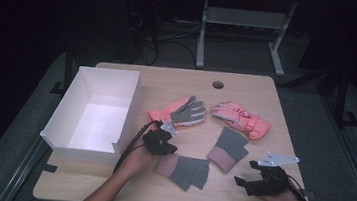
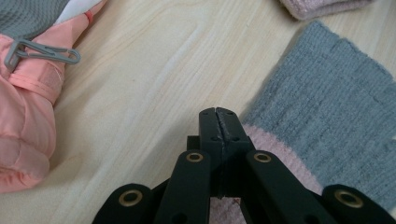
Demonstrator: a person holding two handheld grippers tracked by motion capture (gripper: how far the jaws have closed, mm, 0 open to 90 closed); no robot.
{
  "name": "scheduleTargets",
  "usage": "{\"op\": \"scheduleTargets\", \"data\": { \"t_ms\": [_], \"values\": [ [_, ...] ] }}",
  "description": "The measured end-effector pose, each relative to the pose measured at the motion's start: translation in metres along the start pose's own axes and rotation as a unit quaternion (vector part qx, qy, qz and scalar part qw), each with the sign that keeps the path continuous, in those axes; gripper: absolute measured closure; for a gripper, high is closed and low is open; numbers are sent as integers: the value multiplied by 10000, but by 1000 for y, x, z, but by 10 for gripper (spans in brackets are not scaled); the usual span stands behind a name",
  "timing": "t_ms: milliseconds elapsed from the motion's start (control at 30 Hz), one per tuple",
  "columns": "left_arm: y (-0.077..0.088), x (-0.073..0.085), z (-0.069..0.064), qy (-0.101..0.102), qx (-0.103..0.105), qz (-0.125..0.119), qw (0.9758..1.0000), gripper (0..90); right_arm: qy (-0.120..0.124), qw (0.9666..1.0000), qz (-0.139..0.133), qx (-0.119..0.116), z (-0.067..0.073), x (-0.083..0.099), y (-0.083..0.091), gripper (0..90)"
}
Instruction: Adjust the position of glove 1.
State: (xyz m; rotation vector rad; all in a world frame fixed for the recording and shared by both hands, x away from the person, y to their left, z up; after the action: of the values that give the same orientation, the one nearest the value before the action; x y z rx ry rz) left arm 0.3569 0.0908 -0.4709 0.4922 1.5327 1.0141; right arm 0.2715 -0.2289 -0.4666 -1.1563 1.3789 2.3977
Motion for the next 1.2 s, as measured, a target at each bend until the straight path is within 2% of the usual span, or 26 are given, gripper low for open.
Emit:
{"op": "scheduleTargets", "data": {
  "t_ms": [100, 133, 167, 200, 267, 400, 433, 500, 600, 633, 800, 833, 900, 933, 1200],
  "values": [
    [-2, -1, -1, -2, -6, -28, 10000, 898, 236, 9994, -71, -226, 17, -6, -5, 459],
    [-1, -1, -1, -29, 0, -9, 10000, 898, 272, 9991, -74, -311, 23, -9, -9, 509],
    [-1, -1, -1, -29, 0, -9, 10000, 898, 272, 9991, -74, -311, 23, -9, -9, 509],
    [-1, -1, 0, -78, -2, 2, 10000, 898, 394, 9980, -71, -484, 34, -13, -16, 635],
    [-1, -1, 1, -86, 6, 9, 10000, 898, 490, 9967, -25, -645, 43, -16, -24, 743],
    [-1, -1, 0, -110, 9, 30, 9999, 898, 720, 9936, 157, -856, 60, -17, -37, 874],
    [-1, -1, 0, -110, 9, 30, 9999, 898, 783, 9927, 235, -884, 64, -17, -40, 891],
    [-2, -2, -1, 26, -21, -87, 10000, 898, 852, 9910, 388, -959, 71, -16, -48, 897],
    [-1, -1, -1, 39, -27, -83, 10000, 898, 1014, 9878, 601, -1013, 80, -15, -60, 898],
    [0, -1, 0, -29, -7, -16, 10000, 898, 1054, 9871, 669, -1000, 82, -14, -64, 898],
    [2, 1, -2, -32, -39, 37, 10000, 898, 1185, 9849, 854, -931, 84, -15, -76, 899],
    [2, 2, -3, 42, -52, -16, 10000, 898, 1120, 9857, 855, -929, 85, -16, -76, 899],
    [4, 2, -3, 32, -13, 7, 10000, 898, 1190, 9853, 840, -888, 82, -17, -77, 899],
    [4, 2, -4, 13, -22, 7, 10000, 898, 1097, 9863, 841, -895, 82, -17, -77, 899],
    [13, 9, -16, 28, -51, 85, 9999, 898, 1063, 9884, 798, -735, 74, -28, -85, 900]
  ]
}}
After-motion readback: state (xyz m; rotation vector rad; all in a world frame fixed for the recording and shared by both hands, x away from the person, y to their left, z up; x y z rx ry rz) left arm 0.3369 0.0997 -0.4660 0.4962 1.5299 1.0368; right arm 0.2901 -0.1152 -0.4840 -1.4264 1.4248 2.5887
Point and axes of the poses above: each handheld gripper's, and its own axes: y roughly backward along the jaws, x roughly out of its underside, z roughly to its left, the point moved 3 cm from there along -y, roughly forward along the jaws, and after that the axes turned 14 degrees about -y, right-handed, at the moved point
